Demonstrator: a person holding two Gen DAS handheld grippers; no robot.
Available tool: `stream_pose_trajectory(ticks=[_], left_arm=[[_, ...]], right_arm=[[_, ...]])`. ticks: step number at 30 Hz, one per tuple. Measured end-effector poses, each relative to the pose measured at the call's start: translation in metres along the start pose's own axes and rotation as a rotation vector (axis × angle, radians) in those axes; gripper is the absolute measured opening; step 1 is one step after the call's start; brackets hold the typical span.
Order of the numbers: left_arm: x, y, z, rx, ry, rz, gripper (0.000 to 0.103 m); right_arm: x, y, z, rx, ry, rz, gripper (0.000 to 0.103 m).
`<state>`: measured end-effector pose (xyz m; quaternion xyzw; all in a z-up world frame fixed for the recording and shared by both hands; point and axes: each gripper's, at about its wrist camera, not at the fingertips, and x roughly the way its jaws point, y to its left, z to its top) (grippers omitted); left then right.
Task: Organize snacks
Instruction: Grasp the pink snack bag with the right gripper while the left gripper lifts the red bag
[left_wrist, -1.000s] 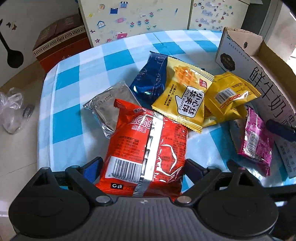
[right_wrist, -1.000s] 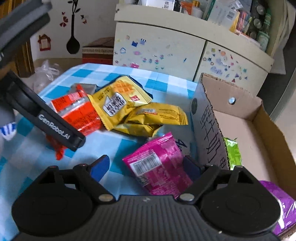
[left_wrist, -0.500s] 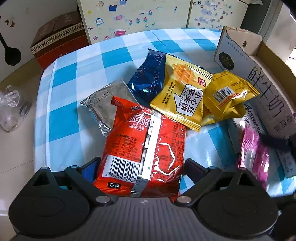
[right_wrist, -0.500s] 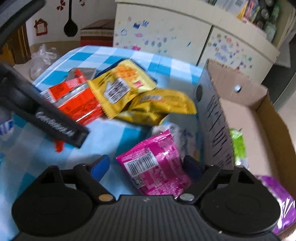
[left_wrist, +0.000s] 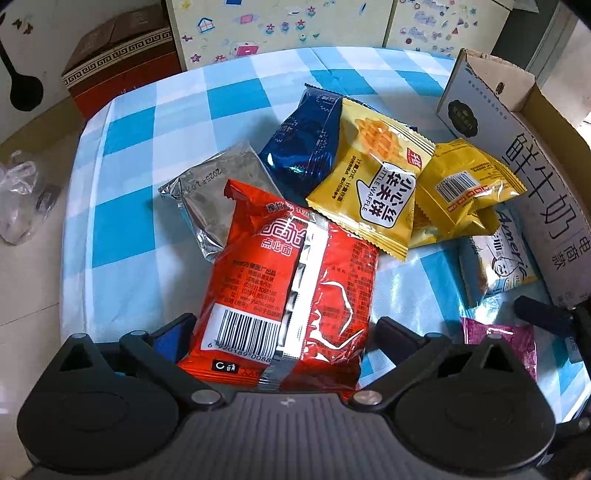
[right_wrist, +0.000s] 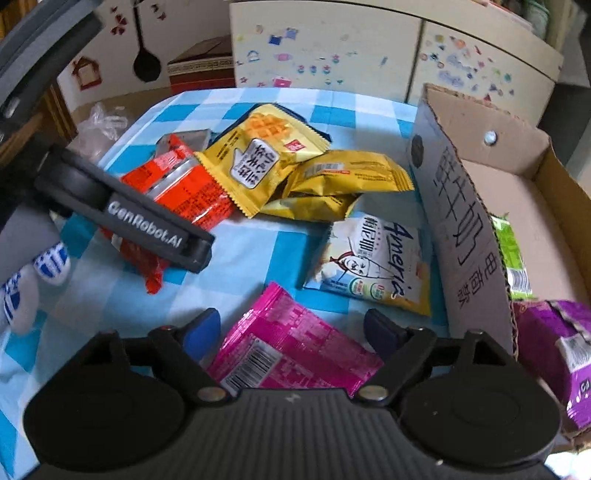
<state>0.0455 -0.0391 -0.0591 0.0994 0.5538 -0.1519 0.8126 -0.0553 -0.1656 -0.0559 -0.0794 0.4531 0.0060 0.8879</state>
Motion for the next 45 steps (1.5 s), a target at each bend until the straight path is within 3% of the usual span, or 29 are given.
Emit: stream_pose_trajectory(ticks=[6,11,14,16,20,22,28,30,34,40,45], left_arm=[[0.000,0.000,0.000,0.006,-0.005,0.003,0.103],[-0.010,-0.005,-0.007,0.060,-0.029,0.017,0.096],[-0.014,-0.004,-0.010,0.078,-0.036,0.013,0.092],[-0.013,-0.006,-0.010,0.089,-0.043,0.013,0.092],[-0.013,-0.013,-0.008,0.106,-0.048,0.020,0.097],[-0.009,-0.016,-0.006,0.116,-0.051,0.046,0.103],[-0.008,-0.020,-0.005,0.124,-0.066,0.044,0.102],[-0.009,-0.021,-0.007,0.127,-0.075,0.034,0.098],[-0.010,-0.016,-0.007,0.087,-0.071,-0.028,0.083],[-0.012,-0.015,-0.011,0.074,-0.091,-0.043,0.074],[-0.019,-0.009,-0.020,0.055,-0.083,-0.021,0.073]], right_arm=[[-0.003,-0.004,-0.003,0.016,0.022,0.018,0.093],[-0.013,-0.002,-0.003,0.034,0.033,0.034,0.074],[-0.019,-0.002,-0.004,0.078,0.054,0.071,0.073],[-0.020,-0.005,-0.002,0.110,0.064,0.120,0.074],[-0.022,-0.008,-0.002,0.076,0.063,0.198,0.086],[-0.020,-0.006,-0.005,0.021,0.054,0.177,0.089],[-0.016,0.013,-0.016,-0.151,0.051,0.108,0.092],[-0.016,0.012,-0.015,-0.147,0.059,0.115,0.092],[-0.019,0.009,-0.016,-0.141,0.057,0.116,0.084],[-0.026,-0.005,-0.013,-0.052,0.034,0.094,0.048],[-0.029,-0.024,-0.011,0.088,0.049,0.150,0.038]])
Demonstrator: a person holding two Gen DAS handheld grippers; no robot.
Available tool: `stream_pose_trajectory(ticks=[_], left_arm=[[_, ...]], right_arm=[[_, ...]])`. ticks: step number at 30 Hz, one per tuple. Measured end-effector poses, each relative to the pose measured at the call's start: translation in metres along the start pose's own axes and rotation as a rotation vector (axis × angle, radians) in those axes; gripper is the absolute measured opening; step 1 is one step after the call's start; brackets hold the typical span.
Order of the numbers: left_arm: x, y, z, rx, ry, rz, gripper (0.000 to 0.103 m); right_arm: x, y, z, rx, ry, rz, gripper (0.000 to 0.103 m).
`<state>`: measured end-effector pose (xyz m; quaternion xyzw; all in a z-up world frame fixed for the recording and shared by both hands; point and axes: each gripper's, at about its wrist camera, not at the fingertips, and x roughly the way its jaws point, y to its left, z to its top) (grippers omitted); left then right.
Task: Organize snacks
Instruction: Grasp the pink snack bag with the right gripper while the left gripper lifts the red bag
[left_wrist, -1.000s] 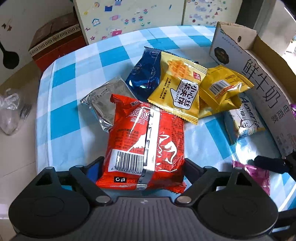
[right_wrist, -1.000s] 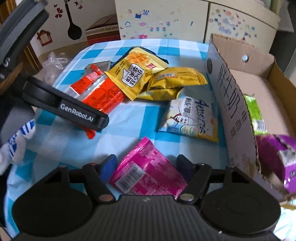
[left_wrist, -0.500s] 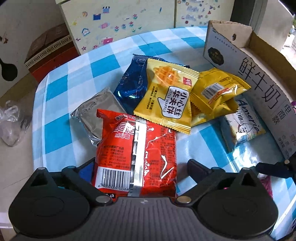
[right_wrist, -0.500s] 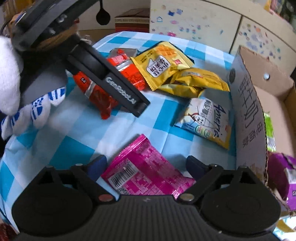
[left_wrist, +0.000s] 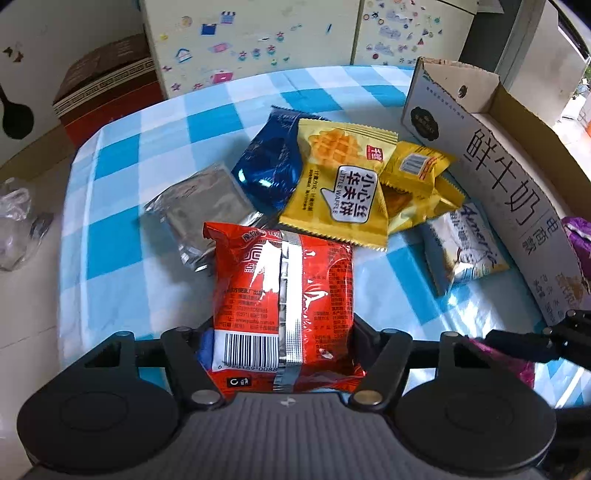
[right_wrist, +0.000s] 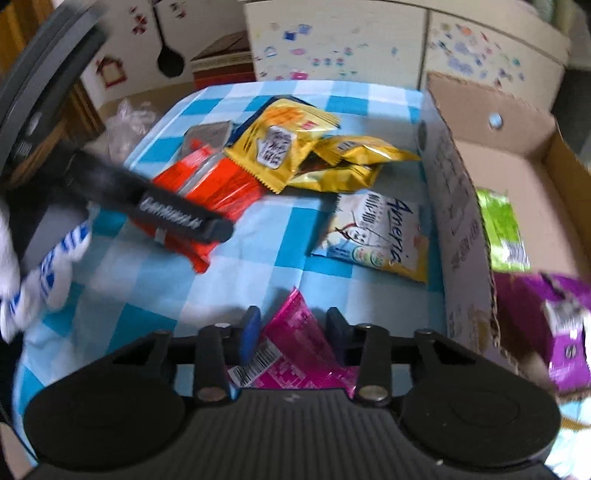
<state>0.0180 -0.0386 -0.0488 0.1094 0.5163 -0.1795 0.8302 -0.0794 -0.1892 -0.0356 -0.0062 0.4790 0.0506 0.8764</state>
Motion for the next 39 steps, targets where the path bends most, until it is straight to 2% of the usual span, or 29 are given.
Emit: stream_pose_trajectory(ticks=[3,6,7,9,14,19,23,27,29,32,34,39], left_arm=[[-0.004,0.004,-0.007,-0.037,0.016,0.008,0.073],[-0.010,0.005,-0.015,-0.072,0.027,0.001,0.073],[-0.012,0.004,-0.018,-0.075,0.028,0.003,0.073],[-0.015,0.002,-0.023,-0.085,0.028,0.003,0.073],[-0.021,-0.002,-0.032,-0.086,0.020,0.004,0.073],[-0.026,-0.001,-0.042,-0.111,0.024,-0.003,0.073],[-0.027,-0.003,-0.045,-0.118,0.019,0.004,0.075],[-0.022,-0.012,-0.046,-0.085,0.022,0.005,0.091],[-0.021,-0.015,-0.047,-0.073,0.015,0.025,0.095],[-0.021,-0.013,-0.049,-0.091,0.001,0.015,0.092],[-0.024,-0.015,-0.050,-0.080,-0.016,0.007,0.082],[-0.030,-0.019,-0.056,-0.098,-0.048,0.019,0.075]], right_arm=[[-0.002,-0.014,0.000,0.100,0.014,0.058,0.044],[-0.012,-0.013,-0.005,0.081,-0.008,0.068,0.068],[-0.016,-0.011,-0.007,0.058,-0.017,0.062,0.079],[-0.017,-0.009,-0.011,0.026,0.002,0.079,0.084],[-0.003,-0.003,-0.018,-0.055,0.032,0.048,0.085],[-0.007,0.011,-0.030,-0.135,0.042,0.011,0.085],[-0.010,0.022,-0.040,-0.173,0.038,-0.050,0.077],[-0.010,0.023,-0.041,-0.154,0.017,-0.076,0.071],[-0.011,0.022,-0.042,-0.139,0.007,-0.094,0.064],[-0.013,0.020,-0.040,-0.115,-0.002,-0.099,0.059],[-0.013,0.019,-0.039,-0.098,-0.004,-0.093,0.057],[-0.016,0.015,-0.036,-0.055,-0.019,-0.078,0.057]])
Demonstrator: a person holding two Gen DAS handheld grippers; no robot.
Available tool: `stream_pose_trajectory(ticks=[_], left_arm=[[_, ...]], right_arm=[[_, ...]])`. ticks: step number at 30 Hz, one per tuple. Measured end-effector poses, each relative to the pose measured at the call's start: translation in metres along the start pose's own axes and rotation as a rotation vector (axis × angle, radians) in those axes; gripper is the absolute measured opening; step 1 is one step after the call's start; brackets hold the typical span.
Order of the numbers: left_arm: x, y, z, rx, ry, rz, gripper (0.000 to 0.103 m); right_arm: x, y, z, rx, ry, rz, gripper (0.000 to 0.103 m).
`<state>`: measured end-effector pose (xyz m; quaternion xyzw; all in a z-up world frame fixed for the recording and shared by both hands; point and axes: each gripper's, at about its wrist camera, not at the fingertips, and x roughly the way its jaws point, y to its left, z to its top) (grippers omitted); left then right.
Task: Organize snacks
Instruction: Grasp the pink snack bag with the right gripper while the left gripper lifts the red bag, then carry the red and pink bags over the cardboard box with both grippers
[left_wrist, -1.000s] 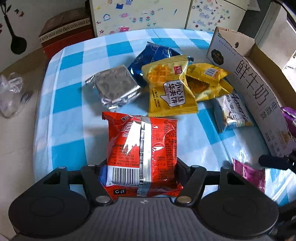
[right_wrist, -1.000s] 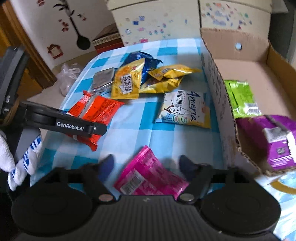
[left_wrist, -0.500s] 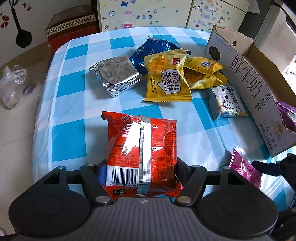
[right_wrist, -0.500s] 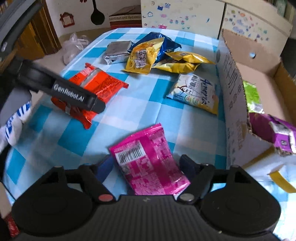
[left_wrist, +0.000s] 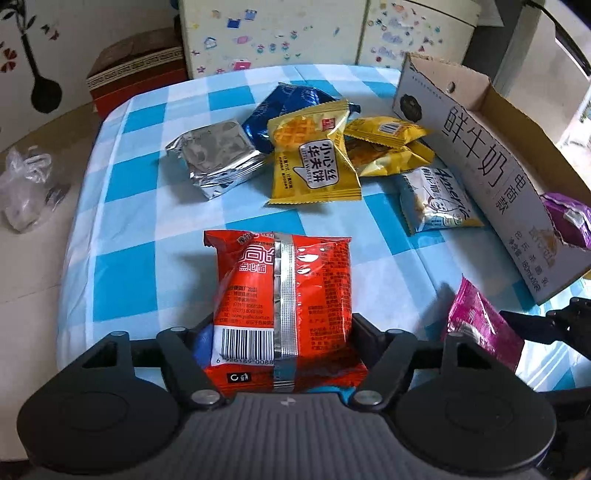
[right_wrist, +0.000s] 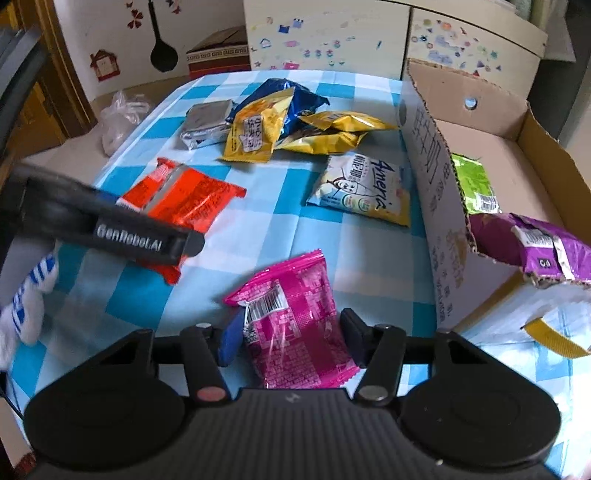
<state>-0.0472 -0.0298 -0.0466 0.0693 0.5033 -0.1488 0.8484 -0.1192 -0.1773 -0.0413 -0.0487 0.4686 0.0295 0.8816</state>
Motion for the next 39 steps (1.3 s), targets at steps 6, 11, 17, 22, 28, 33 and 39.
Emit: stream_pose_trajectory(ticks=[6,11,17,22,28,33,39], left_arm=[[-0.008,0.010,-0.006,-0.086,-0.023,0.027,0.074],[-0.018,0.015,-0.007,-0.136,-0.063,0.032,0.074],[-0.031,0.013,-0.011,-0.175,-0.083,0.039,0.074],[-0.041,0.010,-0.012,-0.198,-0.104,0.043,0.074],[-0.050,0.009,-0.011,-0.206,-0.118,0.077,0.074],[-0.061,0.005,-0.004,-0.209,-0.145,0.089,0.074],[-0.074,-0.005,0.004,-0.200,-0.180,0.099,0.074]], right_arm=[[-0.008,-0.002,0.004,0.026,-0.039,-0.005,0.057],[-0.016,-0.002,0.009,0.038,-0.076,0.014,0.057],[-0.026,-0.001,0.015,0.049,-0.117,0.037,0.057],[-0.035,-0.003,0.020,0.064,-0.150,0.056,0.057],[-0.042,-0.005,0.025,0.074,-0.177,0.060,0.057],[-0.051,-0.010,0.029,0.089,-0.208,0.069,0.057],[-0.061,-0.016,0.033,0.099,-0.243,0.063,0.057]])
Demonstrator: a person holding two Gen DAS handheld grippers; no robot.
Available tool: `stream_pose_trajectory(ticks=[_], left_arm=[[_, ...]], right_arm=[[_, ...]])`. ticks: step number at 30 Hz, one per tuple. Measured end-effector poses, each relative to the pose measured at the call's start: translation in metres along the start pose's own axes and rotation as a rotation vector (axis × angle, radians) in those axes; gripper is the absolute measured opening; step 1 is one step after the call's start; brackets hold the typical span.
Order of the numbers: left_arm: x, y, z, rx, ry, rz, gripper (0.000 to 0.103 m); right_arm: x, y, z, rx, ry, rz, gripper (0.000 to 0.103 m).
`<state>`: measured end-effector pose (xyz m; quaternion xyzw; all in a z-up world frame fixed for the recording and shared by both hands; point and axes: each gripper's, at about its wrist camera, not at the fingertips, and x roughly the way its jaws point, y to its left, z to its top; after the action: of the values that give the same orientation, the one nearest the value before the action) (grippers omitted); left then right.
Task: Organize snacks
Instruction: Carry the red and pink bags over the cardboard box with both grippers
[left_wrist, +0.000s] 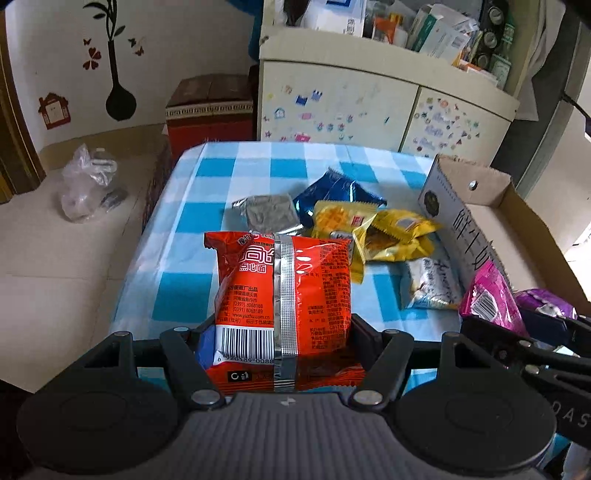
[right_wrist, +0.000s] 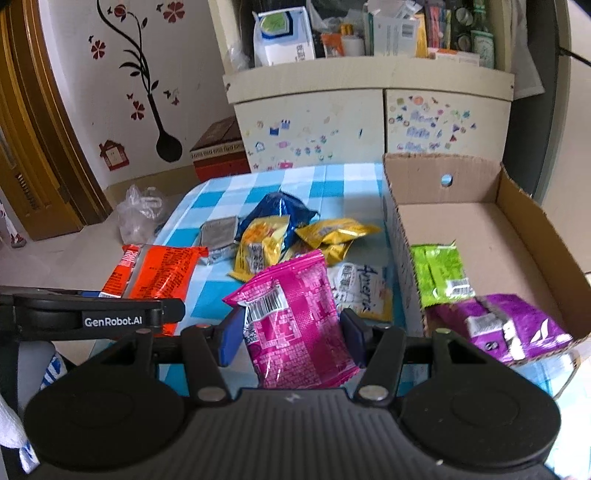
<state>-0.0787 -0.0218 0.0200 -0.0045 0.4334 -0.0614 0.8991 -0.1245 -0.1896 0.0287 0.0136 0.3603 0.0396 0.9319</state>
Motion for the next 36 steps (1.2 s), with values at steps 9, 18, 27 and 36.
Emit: stream_pose_trajectory(ticks=[9,18,27,36], left_arm=[[-0.008,-0.020,0.011,0.016,-0.023,-0.011,0.074],[-0.014,-0.047,0.023,0.029,-0.042,-0.048,0.074],[-0.011,-0.079,0.039,0.058,-0.052,-0.093,0.074],[-0.004,-0.120,0.053,0.082,-0.055,-0.154,0.074]], right_arm=[[-0.016,-0.020,0.014,0.044,-0.053,-0.013,0.057],[-0.037,-0.048,0.026,0.117,-0.115,-0.038,0.057],[-0.053,-0.072,0.036,0.156,-0.164,-0.077,0.057],[-0.065,-0.104,0.042,0.254,-0.197,-0.121,0.057]])
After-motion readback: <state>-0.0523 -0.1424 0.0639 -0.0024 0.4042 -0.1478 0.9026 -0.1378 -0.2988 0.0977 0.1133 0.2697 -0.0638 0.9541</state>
